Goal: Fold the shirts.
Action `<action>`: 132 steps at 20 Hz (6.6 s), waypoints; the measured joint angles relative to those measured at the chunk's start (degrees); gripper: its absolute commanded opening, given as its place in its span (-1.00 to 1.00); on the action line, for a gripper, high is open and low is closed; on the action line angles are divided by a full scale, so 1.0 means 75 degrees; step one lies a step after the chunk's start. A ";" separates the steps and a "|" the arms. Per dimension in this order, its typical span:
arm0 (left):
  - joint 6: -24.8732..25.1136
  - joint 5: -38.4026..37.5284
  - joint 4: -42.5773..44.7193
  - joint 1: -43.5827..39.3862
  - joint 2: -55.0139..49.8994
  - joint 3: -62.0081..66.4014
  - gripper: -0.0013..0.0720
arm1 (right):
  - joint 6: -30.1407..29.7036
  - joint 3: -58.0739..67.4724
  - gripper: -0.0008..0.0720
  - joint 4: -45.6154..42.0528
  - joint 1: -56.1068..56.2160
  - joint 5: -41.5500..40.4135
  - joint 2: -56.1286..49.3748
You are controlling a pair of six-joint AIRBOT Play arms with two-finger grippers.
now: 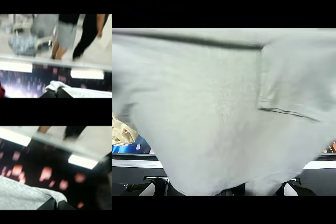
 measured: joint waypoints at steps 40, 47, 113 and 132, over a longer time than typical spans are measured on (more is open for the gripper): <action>0.0950 -0.4153 -0.0233 0.0525 -0.5528 -0.2372 0.21 | 0.0026 -0.1818 0.37 -0.0801 0.0312 0.2005 -0.5106; 0.1539 -0.2279 -0.0332 0.0854 -0.3491 -0.6892 0.21 | 0.0015 -0.3185 0.37 -0.0382 -0.0309 0.2110 -0.4191; 0.0361 -0.1600 -0.1026 0.0516 -0.7102 -0.0283 0.42 | -0.0233 -0.2900 0.99 0.2014 -0.0114 -0.2707 -0.5336; 0.0764 -0.1856 -0.0449 -0.1953 -0.4313 -0.0020 -0.88 | 0.0737 -0.2894 -0.87 0.4025 0.0166 -0.1603 -0.6496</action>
